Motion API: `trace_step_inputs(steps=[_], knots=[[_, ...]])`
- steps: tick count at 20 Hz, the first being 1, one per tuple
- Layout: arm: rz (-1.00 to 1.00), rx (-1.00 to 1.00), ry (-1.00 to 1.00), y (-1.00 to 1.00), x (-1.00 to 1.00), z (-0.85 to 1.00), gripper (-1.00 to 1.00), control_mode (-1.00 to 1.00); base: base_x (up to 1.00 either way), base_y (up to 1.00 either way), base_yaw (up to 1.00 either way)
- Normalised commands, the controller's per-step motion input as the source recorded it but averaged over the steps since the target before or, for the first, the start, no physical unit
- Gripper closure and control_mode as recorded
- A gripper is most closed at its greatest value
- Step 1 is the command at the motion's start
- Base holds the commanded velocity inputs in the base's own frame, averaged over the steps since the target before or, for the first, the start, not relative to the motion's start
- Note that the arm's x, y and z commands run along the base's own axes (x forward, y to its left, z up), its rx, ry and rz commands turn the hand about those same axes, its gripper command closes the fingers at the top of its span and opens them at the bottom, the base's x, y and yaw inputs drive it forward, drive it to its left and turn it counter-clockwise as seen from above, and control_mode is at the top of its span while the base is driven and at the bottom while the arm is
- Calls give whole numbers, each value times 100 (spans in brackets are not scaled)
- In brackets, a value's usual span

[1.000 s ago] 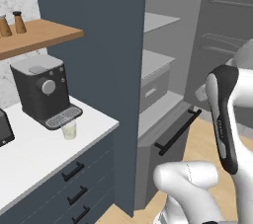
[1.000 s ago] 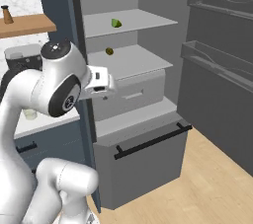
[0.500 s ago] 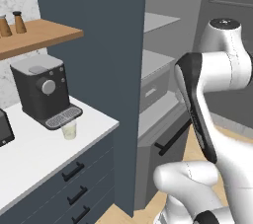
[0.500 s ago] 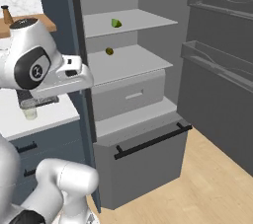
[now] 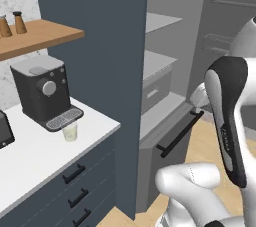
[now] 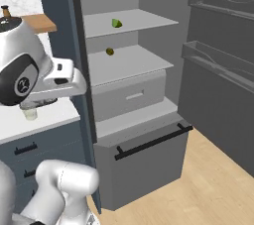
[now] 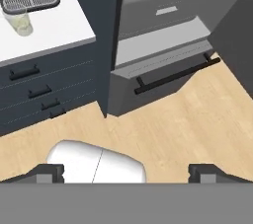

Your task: Grab a lemon wedge from the fridge and one ice cube from the ice bowl, and put them in the glass of lemonade.

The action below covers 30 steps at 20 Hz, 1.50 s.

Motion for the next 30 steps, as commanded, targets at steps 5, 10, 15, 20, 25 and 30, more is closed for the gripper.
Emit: trace_step_inputs(steps=[5,10,15,20,25,30], knots=[[7,6,-5,-18,-28,0,-100,-100,0,0,0],[7,2,0,-17,-4,0,-100,100,3,-45,24],[0,0,0,0,0,0,-100,100,18,-92,64],[0,0,0,0,0,0,-100,100,29,-96,62],[0,0,0,0,0,0,-100,100,28,-68,31],[0,0,0,0,0,0,-100,100,33,-8,1]])
